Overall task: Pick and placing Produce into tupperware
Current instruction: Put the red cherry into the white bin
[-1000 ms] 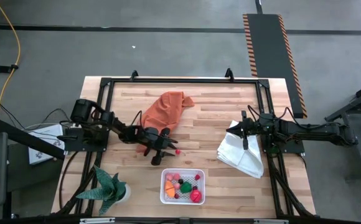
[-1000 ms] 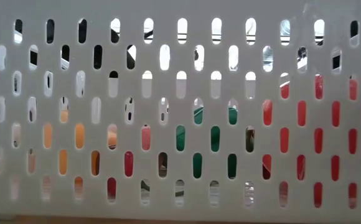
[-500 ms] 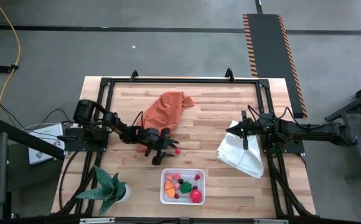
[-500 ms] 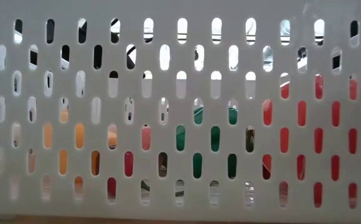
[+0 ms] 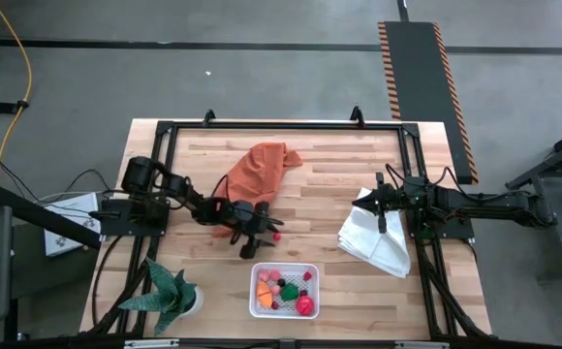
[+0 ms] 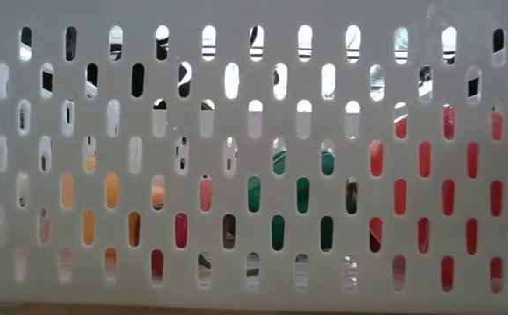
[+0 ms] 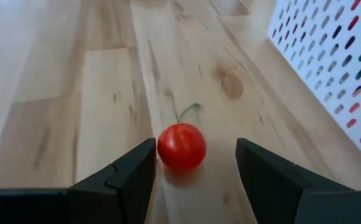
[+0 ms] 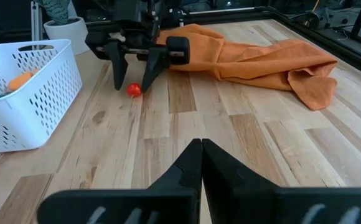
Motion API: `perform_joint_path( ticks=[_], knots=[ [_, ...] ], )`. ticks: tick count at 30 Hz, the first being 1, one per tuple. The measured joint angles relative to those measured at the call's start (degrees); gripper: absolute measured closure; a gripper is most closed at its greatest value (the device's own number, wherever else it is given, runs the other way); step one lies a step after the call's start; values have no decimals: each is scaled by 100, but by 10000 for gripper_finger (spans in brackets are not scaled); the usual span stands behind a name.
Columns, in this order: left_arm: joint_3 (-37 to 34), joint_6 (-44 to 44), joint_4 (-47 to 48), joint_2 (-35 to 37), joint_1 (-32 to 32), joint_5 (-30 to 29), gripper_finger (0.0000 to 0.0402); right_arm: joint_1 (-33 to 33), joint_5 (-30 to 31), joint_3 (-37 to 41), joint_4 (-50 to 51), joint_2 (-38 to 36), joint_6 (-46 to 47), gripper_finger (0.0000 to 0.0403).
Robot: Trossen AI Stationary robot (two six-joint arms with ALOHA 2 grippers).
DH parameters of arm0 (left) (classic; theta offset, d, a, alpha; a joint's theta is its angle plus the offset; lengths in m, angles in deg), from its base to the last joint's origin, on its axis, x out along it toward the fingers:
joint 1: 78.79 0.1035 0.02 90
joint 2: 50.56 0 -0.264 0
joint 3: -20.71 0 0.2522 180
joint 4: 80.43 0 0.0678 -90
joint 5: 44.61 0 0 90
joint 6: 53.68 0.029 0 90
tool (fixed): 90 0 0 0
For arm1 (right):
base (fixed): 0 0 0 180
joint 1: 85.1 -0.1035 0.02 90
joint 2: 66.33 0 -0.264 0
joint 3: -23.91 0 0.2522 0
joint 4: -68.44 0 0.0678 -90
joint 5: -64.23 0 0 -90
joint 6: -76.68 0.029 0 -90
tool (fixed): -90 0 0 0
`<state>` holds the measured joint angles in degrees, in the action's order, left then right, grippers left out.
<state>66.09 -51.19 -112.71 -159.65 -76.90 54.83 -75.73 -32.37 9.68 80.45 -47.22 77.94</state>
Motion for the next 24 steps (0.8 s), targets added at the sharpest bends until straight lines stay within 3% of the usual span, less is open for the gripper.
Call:
perform_joint_path(
  ticks=[24],
  knots=[
    [144, 10, 37, -62, 0, 20, 192, 0, -1, 0, 0, 0, 0, 402]
  ],
)
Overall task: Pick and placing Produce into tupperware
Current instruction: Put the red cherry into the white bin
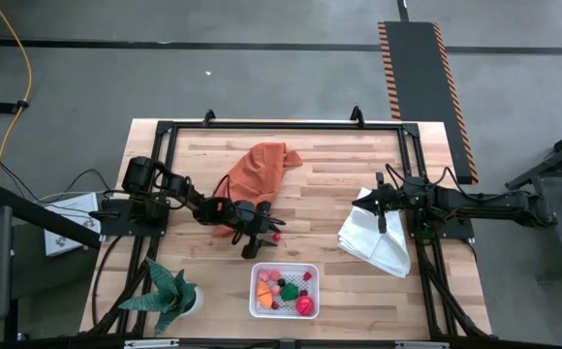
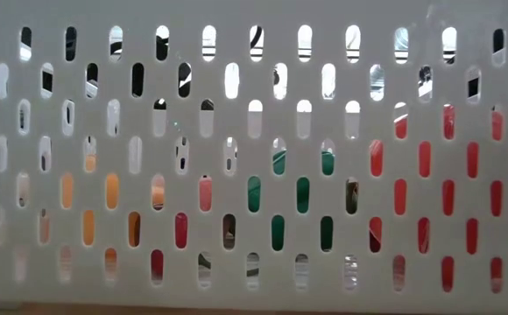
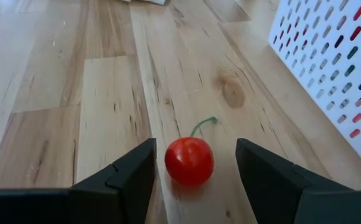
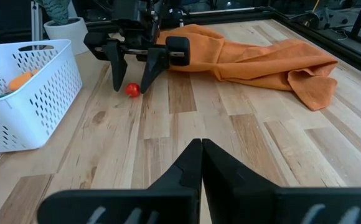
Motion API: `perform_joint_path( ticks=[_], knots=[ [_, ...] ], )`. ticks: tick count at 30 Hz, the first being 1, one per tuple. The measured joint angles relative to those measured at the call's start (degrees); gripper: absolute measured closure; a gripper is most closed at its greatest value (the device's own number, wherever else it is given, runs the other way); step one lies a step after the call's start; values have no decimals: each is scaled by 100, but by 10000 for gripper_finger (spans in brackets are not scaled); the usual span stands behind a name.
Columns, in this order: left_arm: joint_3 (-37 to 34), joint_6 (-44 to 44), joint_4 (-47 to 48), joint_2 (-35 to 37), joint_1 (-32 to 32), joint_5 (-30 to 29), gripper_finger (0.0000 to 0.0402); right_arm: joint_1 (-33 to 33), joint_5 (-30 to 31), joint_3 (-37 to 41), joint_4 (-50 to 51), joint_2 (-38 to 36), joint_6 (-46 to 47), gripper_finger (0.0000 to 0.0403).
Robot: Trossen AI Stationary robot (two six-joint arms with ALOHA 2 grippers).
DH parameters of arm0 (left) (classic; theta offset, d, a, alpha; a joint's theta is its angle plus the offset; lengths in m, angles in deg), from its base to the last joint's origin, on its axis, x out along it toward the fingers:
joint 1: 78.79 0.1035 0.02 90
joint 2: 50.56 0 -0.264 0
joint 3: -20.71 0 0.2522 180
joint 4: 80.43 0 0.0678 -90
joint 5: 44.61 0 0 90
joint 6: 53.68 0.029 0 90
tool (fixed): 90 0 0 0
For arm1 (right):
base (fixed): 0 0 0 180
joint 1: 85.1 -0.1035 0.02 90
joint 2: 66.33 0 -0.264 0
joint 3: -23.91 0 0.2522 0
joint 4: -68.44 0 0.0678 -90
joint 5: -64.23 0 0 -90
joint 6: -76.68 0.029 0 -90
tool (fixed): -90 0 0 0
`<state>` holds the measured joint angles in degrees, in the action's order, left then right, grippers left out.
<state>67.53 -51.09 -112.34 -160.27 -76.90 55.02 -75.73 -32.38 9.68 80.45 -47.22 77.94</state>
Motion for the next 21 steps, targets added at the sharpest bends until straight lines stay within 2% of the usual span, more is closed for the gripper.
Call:
perform_joint_path(
  ticks=[10, 21],
  knots=[
    [0, 0, 47, -1, 0, 26, 238, 0, 1, 0, 1, 0, 1, 402],
    [0, 3, 82, 0, 0, 42, 266, -2, 1, 0, 1, 0, 0, 402]
  ],
)
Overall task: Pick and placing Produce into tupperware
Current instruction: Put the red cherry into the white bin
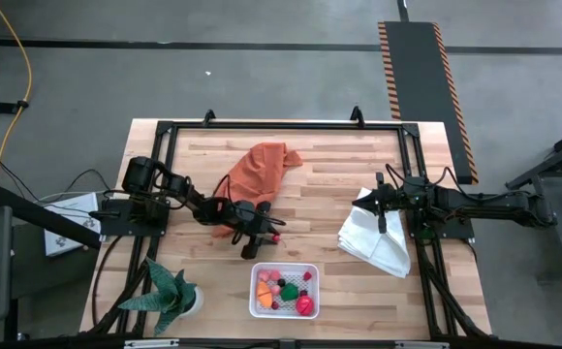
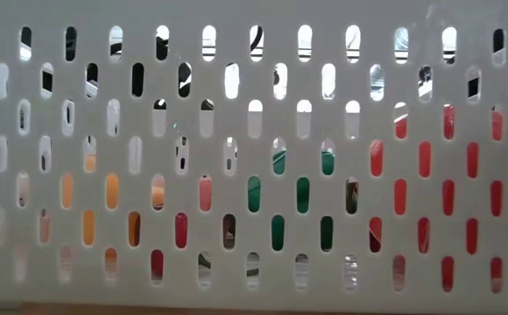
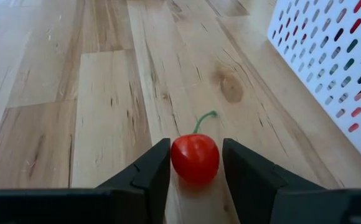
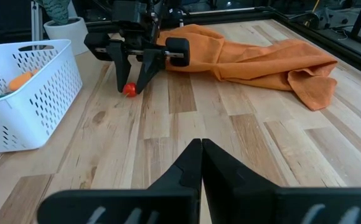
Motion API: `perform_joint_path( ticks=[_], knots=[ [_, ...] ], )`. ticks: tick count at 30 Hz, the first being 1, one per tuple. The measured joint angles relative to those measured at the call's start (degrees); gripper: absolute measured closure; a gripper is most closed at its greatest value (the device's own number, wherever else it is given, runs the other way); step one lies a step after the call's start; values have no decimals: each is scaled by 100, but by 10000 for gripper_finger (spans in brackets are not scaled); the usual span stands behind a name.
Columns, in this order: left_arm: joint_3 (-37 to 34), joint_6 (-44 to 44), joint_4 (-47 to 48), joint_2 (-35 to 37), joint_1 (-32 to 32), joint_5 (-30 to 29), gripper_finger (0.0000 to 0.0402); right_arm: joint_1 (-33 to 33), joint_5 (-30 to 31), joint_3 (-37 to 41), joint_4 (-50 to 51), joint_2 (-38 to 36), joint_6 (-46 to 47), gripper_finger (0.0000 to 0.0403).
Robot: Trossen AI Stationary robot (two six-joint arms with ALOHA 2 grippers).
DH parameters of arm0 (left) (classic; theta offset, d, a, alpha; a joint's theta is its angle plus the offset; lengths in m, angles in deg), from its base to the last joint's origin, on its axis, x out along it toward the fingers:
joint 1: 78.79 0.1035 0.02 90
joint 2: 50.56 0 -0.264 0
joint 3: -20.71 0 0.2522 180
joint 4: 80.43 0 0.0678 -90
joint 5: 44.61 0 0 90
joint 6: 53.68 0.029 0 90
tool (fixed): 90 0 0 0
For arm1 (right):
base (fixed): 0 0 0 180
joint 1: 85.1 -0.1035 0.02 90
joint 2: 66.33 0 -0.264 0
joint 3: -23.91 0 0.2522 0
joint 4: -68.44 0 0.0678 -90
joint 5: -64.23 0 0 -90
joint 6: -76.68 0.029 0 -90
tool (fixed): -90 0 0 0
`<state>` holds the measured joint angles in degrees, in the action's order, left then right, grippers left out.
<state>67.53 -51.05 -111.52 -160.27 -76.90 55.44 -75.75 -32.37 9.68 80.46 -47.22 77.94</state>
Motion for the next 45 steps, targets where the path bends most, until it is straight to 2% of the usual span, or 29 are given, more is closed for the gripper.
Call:
perform_joint_path(
  ticks=[8, 27, 36, 45],
  knots=[
    [0, 3, -1, 0, 0, 2, 297, 0, 0, 0, -1, 0, 0, 402],
    [0, 18, -82, 85, 0, -22, 291, 1, -1, 0, -1, -1, 0, 402],
    [-2, 75, 146, 522, 235, 44, 290, 0, -1, 0, 0, -2, 0, 402],
    [-2, 376, 941, 1195, 313, 1, 289, 2, 0, 0, 1, -2, 0, 402]
  ],
)
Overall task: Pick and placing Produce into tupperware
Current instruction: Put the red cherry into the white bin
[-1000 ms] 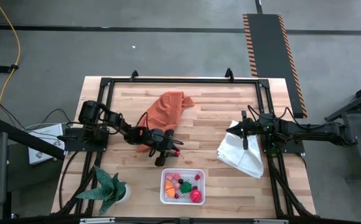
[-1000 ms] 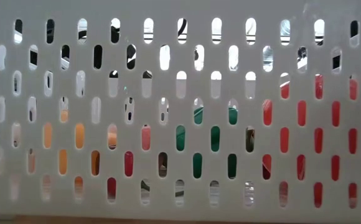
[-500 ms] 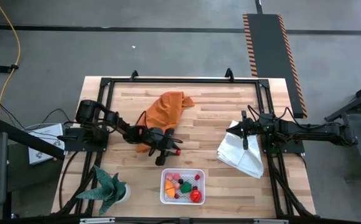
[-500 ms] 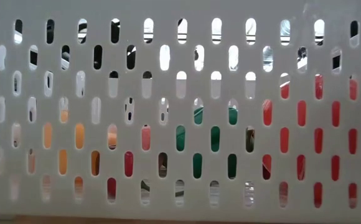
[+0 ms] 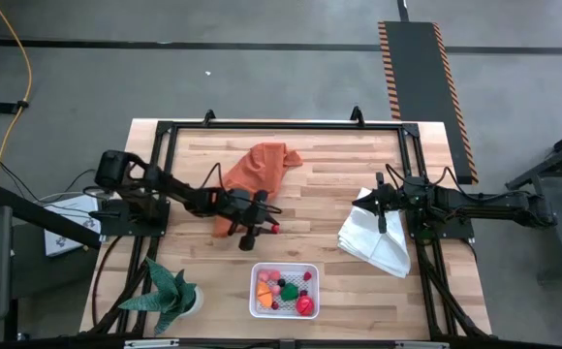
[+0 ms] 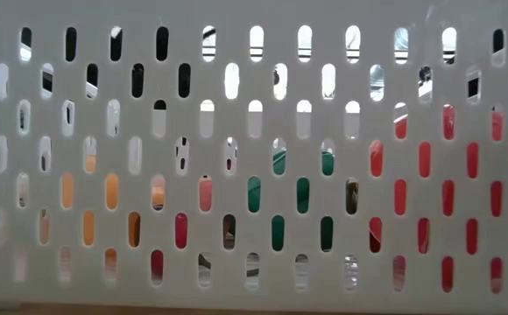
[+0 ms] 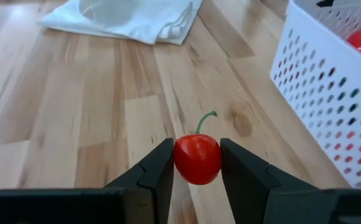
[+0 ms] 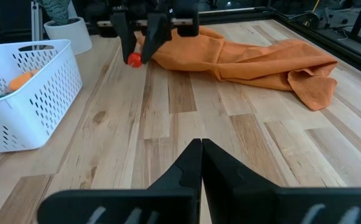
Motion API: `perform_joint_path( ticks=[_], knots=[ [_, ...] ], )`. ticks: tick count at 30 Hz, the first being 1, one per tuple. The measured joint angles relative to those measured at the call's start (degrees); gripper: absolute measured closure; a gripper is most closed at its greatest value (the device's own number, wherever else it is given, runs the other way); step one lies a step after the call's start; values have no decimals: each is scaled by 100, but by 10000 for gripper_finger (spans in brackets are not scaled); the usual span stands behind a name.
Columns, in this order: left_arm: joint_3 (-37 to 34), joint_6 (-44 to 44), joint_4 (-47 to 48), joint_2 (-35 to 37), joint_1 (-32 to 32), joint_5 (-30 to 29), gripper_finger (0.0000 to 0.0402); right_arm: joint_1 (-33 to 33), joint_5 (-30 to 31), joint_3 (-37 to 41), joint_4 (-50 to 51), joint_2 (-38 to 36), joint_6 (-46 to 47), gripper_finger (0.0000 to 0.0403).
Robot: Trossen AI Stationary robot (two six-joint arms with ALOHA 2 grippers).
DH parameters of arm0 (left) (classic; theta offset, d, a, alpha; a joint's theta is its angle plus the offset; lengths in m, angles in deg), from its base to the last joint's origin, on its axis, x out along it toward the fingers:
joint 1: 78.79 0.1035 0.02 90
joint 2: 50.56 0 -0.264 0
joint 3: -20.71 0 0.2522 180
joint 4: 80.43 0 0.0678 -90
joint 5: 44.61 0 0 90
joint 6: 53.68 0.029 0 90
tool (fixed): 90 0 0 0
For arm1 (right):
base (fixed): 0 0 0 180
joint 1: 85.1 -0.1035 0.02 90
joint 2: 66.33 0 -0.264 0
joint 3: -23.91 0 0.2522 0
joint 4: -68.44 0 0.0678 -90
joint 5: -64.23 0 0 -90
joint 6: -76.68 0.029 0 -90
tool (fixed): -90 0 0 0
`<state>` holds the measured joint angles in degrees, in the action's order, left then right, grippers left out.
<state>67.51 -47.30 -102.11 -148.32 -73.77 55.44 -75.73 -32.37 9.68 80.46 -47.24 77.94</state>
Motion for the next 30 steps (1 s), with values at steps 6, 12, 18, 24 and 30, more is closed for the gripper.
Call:
perform_joint_path(
  ticks=[6, 12, 18, 24, 30],
  knots=[
    [0, 141, 415, 479, -2, -68, 289, 0, 1, 0, -1, 1, 0, 402],
    [0, 222, 878, 977, -2, -132, 289, -1, 1, 0, 0, 2, 0, 402],
    [1, 240, 1286, 1549, -4, -193, 289, 0, 0, 0, -1, 1, 0, 402],
    [2, 237, 1859, 2200, -15, -217, 289, 0, 1, 0, 0, 2, 0, 402],
    [0, 220, 2381, 2769, -15, -245, 289, -1, 0, 0, -1, 2, 0, 402]
  ],
)
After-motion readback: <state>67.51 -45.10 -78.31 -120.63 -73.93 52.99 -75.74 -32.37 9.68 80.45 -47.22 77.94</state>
